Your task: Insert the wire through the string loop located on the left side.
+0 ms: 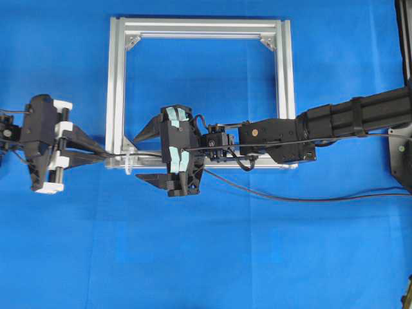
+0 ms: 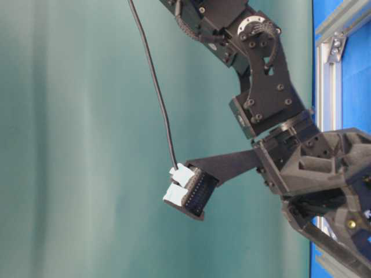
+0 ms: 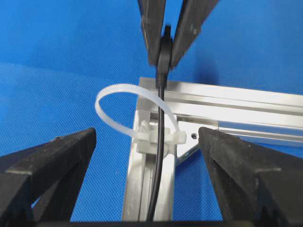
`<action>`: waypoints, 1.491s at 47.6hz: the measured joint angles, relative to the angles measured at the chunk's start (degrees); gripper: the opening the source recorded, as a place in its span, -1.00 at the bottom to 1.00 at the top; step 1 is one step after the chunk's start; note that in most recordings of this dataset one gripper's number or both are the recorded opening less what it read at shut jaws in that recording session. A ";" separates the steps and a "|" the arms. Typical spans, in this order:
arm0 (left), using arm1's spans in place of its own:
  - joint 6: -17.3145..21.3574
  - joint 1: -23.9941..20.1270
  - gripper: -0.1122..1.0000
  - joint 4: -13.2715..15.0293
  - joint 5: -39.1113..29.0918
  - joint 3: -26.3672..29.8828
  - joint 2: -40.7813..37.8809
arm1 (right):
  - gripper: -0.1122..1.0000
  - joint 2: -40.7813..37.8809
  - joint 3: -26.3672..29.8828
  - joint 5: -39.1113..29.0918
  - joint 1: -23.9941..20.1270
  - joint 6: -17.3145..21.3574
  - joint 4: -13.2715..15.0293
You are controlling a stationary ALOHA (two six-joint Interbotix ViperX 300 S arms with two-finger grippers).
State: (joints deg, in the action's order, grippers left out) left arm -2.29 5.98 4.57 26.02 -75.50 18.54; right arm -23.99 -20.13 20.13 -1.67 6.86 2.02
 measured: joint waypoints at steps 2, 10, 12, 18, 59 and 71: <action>0.00 0.00 -0.65 -0.09 -2.46 -0.26 2.29 | 0.89 0.09 0.00 0.00 0.00 0.00 0.00; 0.00 -0.09 -0.66 -0.09 -12.48 -1.58 13.10 | 0.89 0.00 0.00 0.09 0.00 -0.09 0.00; 0.00 0.00 -0.65 -0.09 -15.21 -1.93 16.44 | 0.89 0.00 0.00 0.09 0.09 -0.09 0.00; -0.35 0.00 -0.66 -0.09 -24.35 -2.55 26.02 | 0.89 0.00 0.00 0.09 0.00 -0.09 0.00; -1.32 0.35 -0.66 -0.70 -35.60 -2.20 39.29 | 0.89 0.09 0.00 0.18 0.00 -0.26 0.09; 0.44 0.97 -0.64 -0.79 -34.98 -2.20 38.67 | 0.89 0.09 0.00 0.18 0.00 -0.26 0.09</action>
State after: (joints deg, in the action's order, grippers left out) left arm -1.85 6.94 3.78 -8.96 -77.70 57.22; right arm -23.91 -20.13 20.30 -1.67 6.59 2.11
